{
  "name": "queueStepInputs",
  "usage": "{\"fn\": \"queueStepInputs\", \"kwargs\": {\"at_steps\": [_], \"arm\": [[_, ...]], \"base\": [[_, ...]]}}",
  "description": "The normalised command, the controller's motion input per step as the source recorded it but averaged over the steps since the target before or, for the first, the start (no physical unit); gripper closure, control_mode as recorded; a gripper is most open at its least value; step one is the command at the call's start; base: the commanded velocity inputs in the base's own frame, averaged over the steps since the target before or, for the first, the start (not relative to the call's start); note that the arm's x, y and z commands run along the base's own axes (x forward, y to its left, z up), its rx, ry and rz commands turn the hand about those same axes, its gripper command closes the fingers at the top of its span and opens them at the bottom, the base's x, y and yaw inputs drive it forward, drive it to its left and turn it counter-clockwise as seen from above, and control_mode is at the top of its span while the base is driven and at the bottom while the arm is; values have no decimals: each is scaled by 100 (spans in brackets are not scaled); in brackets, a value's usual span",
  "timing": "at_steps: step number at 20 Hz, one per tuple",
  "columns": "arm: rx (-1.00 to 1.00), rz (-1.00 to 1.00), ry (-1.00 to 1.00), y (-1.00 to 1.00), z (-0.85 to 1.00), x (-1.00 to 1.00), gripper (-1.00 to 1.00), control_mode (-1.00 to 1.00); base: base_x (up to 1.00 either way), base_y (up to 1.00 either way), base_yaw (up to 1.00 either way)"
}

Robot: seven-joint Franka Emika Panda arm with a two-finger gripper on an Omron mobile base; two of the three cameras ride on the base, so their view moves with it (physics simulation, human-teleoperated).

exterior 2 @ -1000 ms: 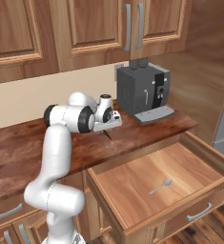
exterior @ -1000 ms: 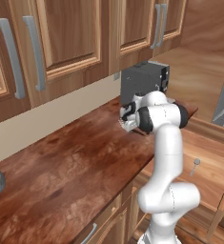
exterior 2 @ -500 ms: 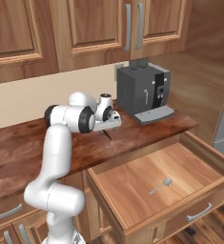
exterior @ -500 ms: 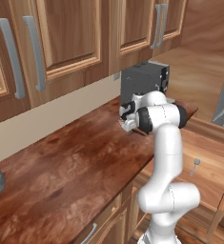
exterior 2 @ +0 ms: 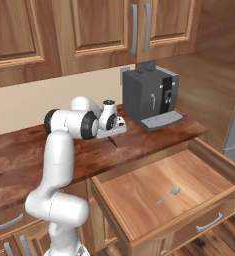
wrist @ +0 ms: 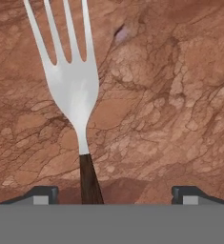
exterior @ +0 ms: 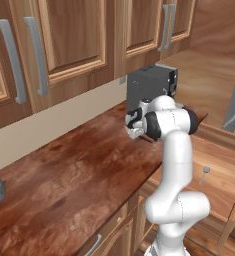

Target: Organize the utensils by type. Pick up the wooden spoons from the counter and place them in the open cabinet. Then pick up the metallic utensils from the counter and place them in the open drawer.

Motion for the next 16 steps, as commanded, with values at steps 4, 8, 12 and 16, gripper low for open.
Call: {"fn": "queueStepInputs", "kwargs": {"at_steps": [4, 8, 12, 16], "arm": [[0, 0, -1, 4, -41, -9, 100, -100], [0, 0, 0, 1, -59, -11, 100, -100], [0, 0, 0, 0, -62, -33, 100, -100], [-3, 0, 0, 0, -65, -55, 100, -100]], "base": [[0, 0, 0], [0, 0, 0], [0, 0, 0], [0, 0, 0]]}}
